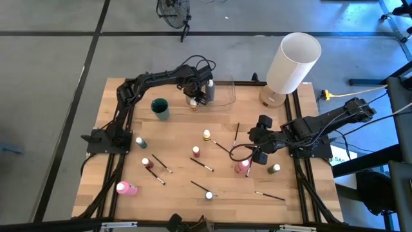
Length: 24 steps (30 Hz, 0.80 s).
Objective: Pick & Place Paint Supplies
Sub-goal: Put the blue paint bottle into the transparent bin
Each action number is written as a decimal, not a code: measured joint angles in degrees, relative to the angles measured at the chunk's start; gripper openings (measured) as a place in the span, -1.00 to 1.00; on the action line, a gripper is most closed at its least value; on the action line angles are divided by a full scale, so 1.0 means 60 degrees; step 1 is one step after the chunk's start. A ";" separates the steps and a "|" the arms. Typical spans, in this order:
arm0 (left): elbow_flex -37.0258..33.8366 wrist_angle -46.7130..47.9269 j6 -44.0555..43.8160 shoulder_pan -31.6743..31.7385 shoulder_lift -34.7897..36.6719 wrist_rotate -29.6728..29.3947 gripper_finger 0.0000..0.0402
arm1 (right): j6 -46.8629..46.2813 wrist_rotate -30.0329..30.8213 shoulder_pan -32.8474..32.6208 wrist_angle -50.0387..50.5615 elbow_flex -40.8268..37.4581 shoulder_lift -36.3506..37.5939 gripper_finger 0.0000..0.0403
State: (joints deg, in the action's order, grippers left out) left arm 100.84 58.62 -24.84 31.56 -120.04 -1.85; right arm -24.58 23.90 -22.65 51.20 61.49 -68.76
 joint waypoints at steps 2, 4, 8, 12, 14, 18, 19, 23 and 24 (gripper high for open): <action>0.0025 -0.0003 0.0004 -0.0006 0.0014 0.0054 -0.27 | 0.0008 0.0000 0.0000 0.0004 0.0000 -0.0001 0.41; 0.0015 0.0049 0.0004 -0.0006 0.0014 0.0076 -0.27 | 0.0022 0.0000 0.0000 0.0004 0.0000 0.0001 0.41; 0.0018 0.0044 0.0005 -0.0006 0.0014 0.0148 -0.26 | 0.0036 0.0000 0.0000 0.0011 0.0000 0.0001 0.41; 0.0018 0.0038 0.0015 -0.0010 0.0014 0.0160 -0.18 | 0.0098 -0.0002 0.0000 0.0018 0.0000 -0.0002 0.41; 0.0018 0.0035 0.0015 -0.0013 0.0015 0.0157 -0.17 | 0.0098 -0.0002 0.0000 0.0031 0.0000 0.0000 0.41; 0.0018 0.0022 0.0015 -0.0013 0.0017 0.0157 -0.16 | 0.0098 0.0000 0.0000 0.0033 0.0000 0.0001 0.41; 0.0018 0.0020 0.0016 -0.0013 0.0017 0.0157 -0.15 | 0.0097 -0.0004 0.0000 0.0033 0.0000 0.0000 0.41; 0.0018 0.0020 0.0018 -0.0013 0.0024 0.0153 -0.15 | 0.0095 -0.0004 0.0000 0.0029 0.0000 -0.0002 0.41; 0.0018 0.0020 0.0022 -0.0013 0.0025 0.0153 -0.15 | 0.0095 -0.0004 0.0000 0.0029 0.0000 -0.0002 0.41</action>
State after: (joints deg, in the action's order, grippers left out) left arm 100.95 58.74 -24.71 31.48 -119.90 -0.93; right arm -24.01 23.88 -22.65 51.37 61.49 -68.77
